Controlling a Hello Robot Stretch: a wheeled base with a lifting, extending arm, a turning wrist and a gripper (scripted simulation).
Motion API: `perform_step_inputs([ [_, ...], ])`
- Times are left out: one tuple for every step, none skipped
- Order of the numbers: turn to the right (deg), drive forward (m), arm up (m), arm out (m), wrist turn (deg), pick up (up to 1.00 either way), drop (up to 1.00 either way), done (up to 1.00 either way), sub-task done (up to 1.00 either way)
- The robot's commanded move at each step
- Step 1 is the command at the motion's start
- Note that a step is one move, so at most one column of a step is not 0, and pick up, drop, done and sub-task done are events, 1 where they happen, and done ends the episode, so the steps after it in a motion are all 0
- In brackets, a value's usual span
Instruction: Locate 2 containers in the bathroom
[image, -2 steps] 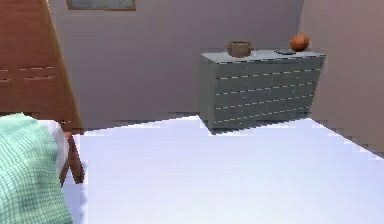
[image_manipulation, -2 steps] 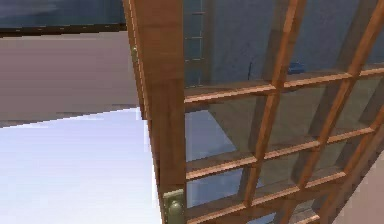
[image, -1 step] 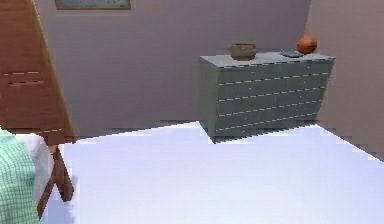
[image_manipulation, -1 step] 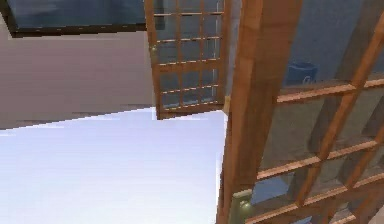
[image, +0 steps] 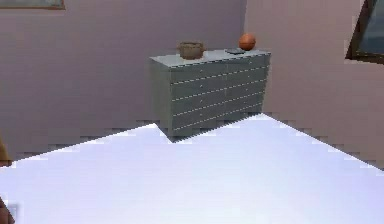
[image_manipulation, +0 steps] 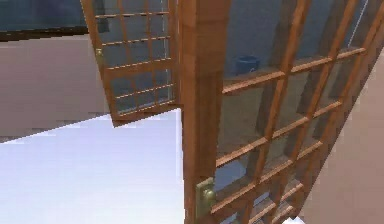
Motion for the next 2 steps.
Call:
perform_step_inputs([
  [0.0,0.50,0.00,0.00,0.0,0.00,0.00,0.00,0.00],
  [45.0,0.00,0.00,0.00,0.0,0.00,0.00,0.00,0.00],
])
